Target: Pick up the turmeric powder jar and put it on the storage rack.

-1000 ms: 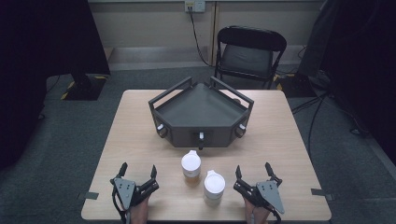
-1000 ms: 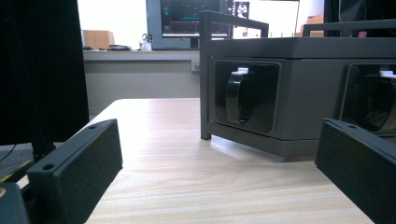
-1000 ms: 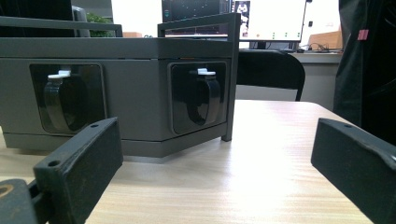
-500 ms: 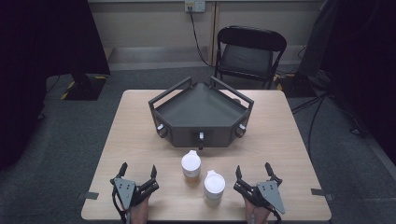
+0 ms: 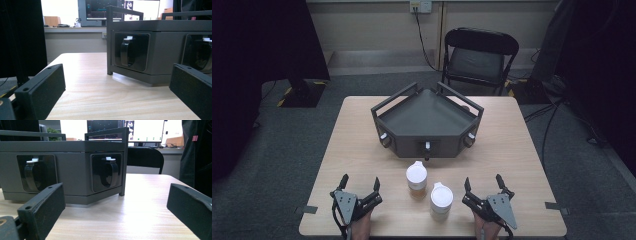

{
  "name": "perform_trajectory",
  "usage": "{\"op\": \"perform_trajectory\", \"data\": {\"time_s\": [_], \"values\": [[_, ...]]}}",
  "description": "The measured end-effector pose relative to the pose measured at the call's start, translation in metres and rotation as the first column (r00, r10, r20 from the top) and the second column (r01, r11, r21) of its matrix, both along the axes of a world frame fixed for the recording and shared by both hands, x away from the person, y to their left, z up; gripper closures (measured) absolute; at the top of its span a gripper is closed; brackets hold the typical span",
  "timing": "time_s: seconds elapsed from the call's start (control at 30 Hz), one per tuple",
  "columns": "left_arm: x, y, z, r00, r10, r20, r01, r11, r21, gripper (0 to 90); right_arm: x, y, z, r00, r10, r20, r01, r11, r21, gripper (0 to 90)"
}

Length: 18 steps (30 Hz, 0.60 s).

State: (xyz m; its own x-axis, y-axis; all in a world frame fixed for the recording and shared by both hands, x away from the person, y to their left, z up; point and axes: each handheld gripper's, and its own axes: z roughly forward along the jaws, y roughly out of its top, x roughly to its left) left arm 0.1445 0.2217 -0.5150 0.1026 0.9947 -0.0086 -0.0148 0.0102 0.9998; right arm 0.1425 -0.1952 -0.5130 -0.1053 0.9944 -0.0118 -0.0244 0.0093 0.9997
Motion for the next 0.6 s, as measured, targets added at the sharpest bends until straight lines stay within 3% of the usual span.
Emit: {"op": "perform_trajectory", "data": {"time_s": [0.37, 0.6], "values": [[0.000, 0.000, 0.006, 1.0000, -0.006, -0.001, 0.006, 1.0000, 0.001, 0.0, 0.000, 0.000, 0.000, 1.0000, -0.001, 0.000, 0.001, 1.0000, 0.000, 0.6], [0.001, -0.001, 0.017, 0.9984, -0.055, -0.014, 0.054, 0.9982, -0.024, 0.0, 0.000, 0.000, 0.000, 1.0000, 0.000, 0.000, 0.000, 1.0000, 0.000, 0.7]]}}
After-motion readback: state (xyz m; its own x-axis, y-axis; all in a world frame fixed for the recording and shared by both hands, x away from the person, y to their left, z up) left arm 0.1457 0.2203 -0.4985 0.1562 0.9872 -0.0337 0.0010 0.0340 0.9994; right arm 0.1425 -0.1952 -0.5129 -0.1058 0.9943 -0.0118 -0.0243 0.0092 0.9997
